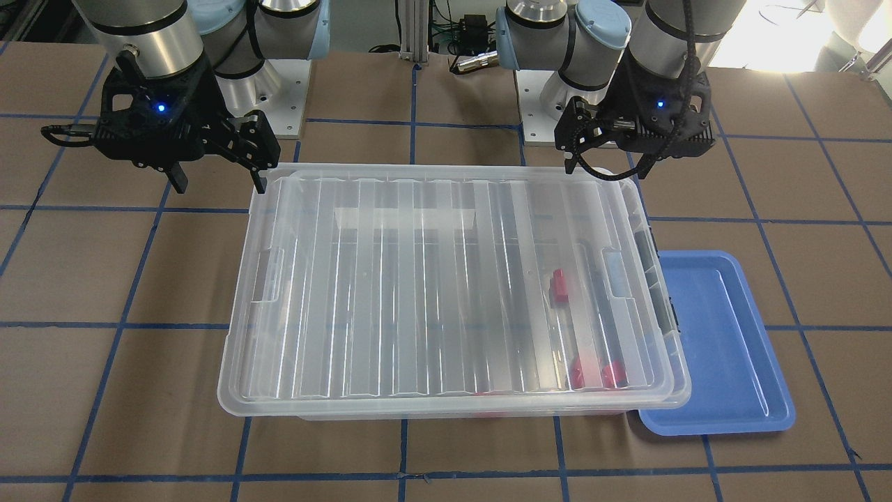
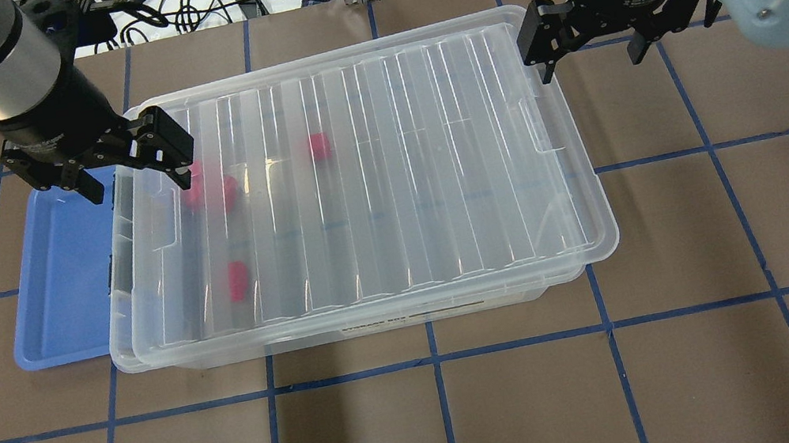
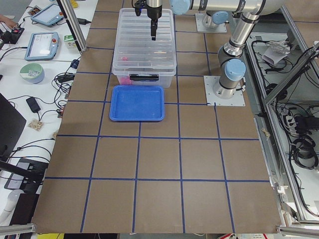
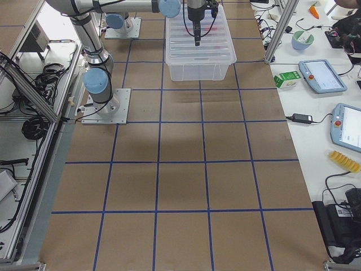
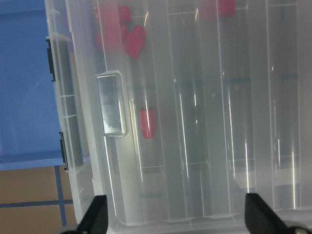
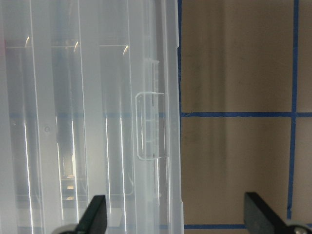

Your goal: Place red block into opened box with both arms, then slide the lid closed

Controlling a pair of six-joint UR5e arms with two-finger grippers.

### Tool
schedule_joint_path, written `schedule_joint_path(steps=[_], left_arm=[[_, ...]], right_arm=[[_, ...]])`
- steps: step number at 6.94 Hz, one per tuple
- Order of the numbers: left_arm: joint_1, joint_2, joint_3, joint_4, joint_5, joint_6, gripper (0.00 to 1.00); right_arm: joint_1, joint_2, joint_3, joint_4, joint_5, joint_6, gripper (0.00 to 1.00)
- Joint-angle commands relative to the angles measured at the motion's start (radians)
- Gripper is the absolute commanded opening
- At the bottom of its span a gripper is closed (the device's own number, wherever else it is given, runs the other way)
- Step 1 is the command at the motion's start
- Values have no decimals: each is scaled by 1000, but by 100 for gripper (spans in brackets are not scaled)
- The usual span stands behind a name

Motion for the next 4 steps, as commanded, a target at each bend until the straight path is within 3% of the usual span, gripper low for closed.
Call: schedule_joint_path(steps=[1,4], left_arm=[[-1,5,1,0,0,0,100],[-2,3,1,-10,3,0,100]], right_arm=[[4,-3,-1,6,-7,0,100],[-4,3,-37,59,-4,-6,100]])
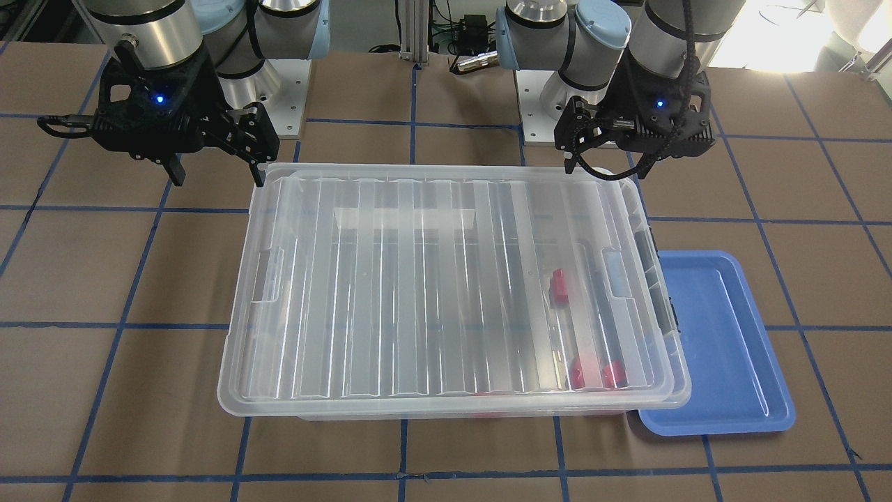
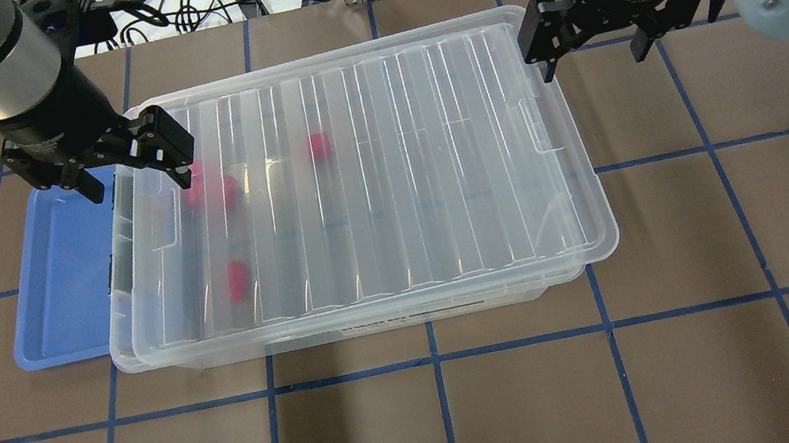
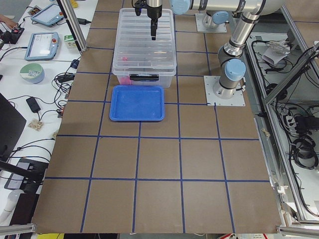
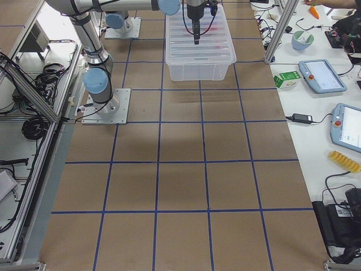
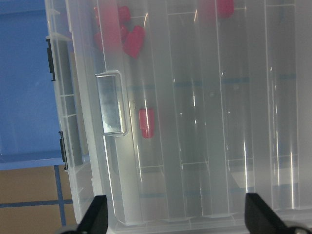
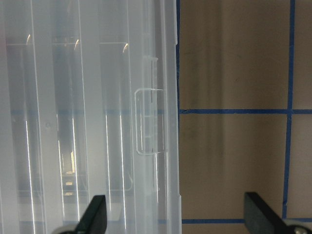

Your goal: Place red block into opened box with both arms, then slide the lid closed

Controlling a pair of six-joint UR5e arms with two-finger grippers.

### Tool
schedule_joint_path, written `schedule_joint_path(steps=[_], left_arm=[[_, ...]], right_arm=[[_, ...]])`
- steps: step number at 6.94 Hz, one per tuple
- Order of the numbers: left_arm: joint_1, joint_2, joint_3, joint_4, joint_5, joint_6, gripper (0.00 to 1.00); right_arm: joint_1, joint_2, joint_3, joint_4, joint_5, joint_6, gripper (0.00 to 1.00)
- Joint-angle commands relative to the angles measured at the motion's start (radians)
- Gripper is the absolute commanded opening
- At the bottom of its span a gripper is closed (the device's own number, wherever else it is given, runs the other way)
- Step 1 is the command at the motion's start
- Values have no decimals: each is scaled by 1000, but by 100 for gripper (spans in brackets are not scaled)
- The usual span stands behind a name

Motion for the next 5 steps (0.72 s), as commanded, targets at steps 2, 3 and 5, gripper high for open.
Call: schedule_joint_path(steps=[2,3,5], left_arm=[[11,1,7,-24,-4,0,100],[9,4,7,-24,-2,0,100],[11,2,7,-28,-1,0,100]], right_arm=[[-4,1,-7,20,1,-5,100],[-4,1,-3,17,1,-5,100],[-4,0,-1,17,1,-5,100]])
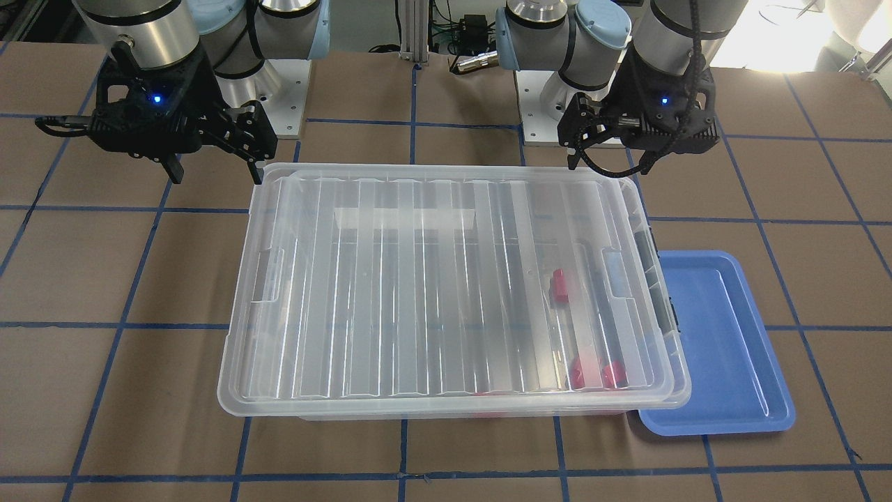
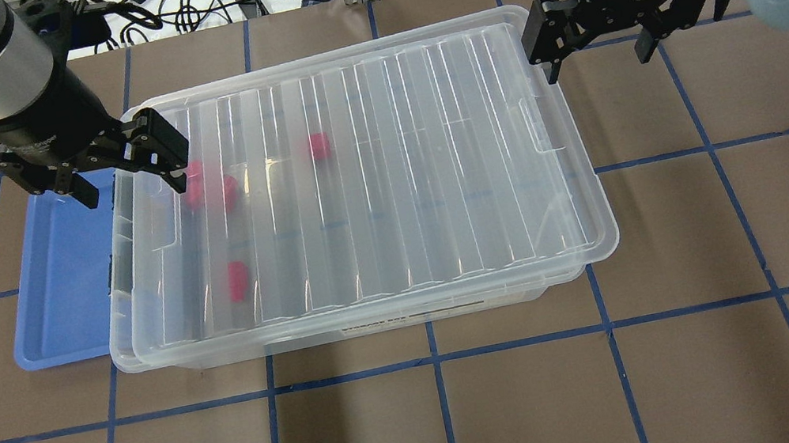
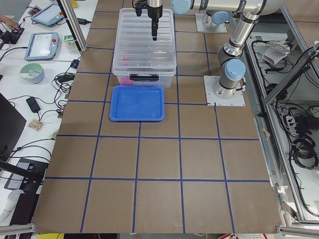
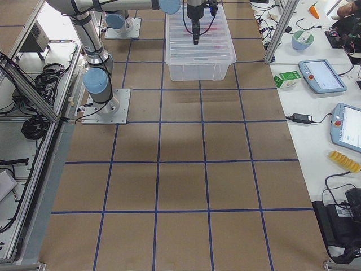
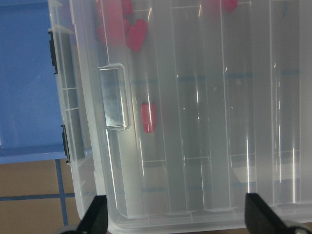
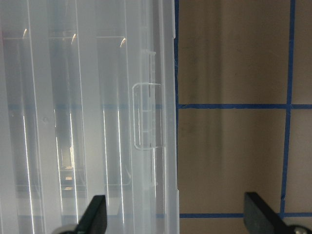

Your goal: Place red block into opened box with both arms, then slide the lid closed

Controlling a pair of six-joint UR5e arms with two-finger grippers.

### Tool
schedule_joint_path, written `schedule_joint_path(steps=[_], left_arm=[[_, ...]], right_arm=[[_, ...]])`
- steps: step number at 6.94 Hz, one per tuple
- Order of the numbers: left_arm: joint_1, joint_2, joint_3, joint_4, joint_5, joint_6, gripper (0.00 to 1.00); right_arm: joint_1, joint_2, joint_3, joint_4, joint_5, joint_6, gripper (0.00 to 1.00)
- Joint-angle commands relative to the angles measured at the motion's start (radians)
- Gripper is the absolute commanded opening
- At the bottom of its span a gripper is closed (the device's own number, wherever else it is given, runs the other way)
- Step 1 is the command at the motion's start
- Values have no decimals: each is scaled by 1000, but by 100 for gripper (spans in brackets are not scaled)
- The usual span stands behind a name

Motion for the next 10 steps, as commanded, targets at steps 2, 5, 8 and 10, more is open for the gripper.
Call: schedule_joint_path(steps=[2,5,8,10], left_arm=[[-1,-1,7,-8,1,0,100],[-1,-22,38,-28,7,0,100],[-1,-31,50,-26,10,0,100],[-4,-30,50,-28,12,0,100]], right_arm=[[0,-3,1,0,0,1,100],[0,-3,3,0,0,1,100],[3,0,1,-3,2,9,100],[3,2,3,-3,3,9,100]])
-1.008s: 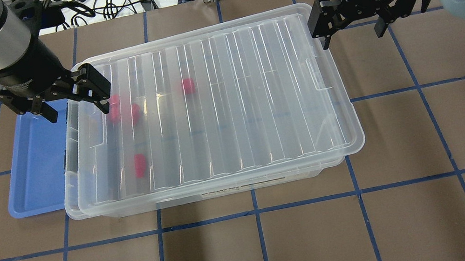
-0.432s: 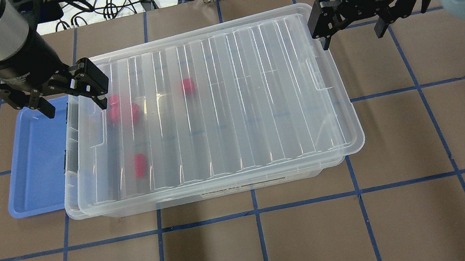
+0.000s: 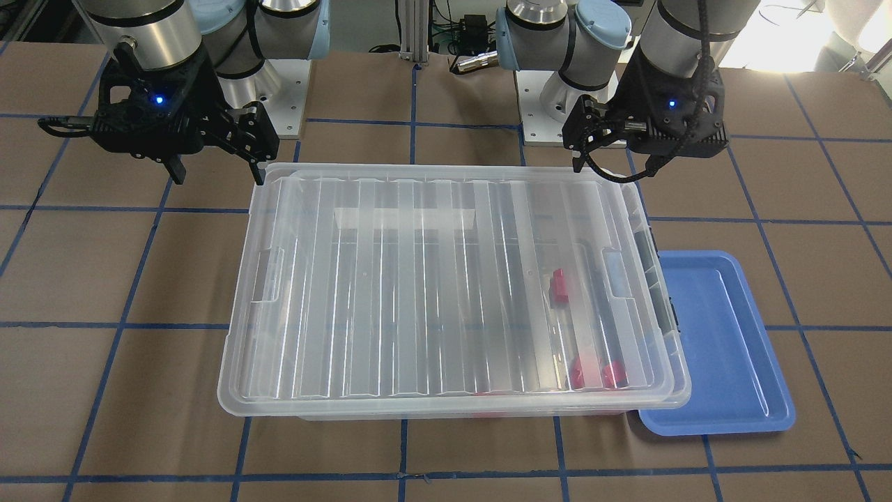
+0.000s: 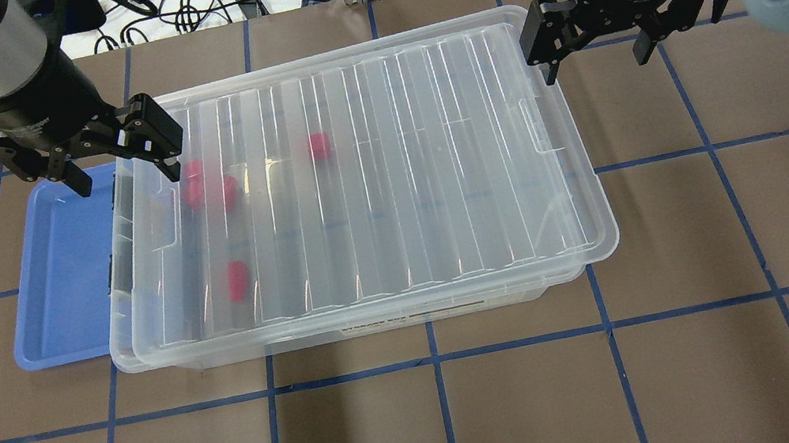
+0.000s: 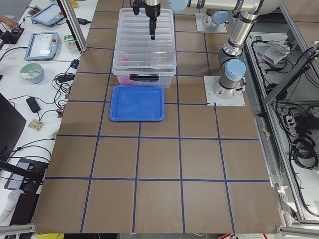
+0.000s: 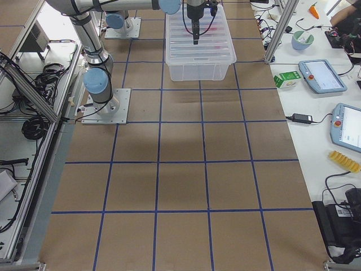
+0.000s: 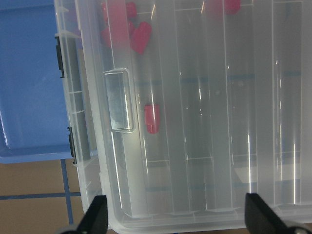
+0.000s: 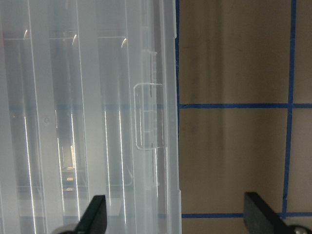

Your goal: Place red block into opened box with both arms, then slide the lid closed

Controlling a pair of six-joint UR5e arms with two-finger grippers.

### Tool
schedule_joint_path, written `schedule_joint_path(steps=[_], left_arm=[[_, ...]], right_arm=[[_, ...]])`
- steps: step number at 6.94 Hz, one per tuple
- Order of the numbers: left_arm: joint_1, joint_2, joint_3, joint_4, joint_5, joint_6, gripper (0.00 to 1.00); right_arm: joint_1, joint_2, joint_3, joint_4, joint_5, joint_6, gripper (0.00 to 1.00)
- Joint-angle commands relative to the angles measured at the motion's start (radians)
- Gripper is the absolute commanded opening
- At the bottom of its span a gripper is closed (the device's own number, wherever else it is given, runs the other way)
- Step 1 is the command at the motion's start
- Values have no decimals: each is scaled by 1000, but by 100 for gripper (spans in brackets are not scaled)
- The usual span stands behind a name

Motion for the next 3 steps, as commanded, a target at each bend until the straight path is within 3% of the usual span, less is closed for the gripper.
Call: schedule_joint_path(steps=[1,3], left_arm=[[-5,0,0,0,0,0,100],[-5,0,0,0,2,0,100]], right_arm=[[0,1,1,0,3,2,100],[0,1,-2,0,1,2,100]])
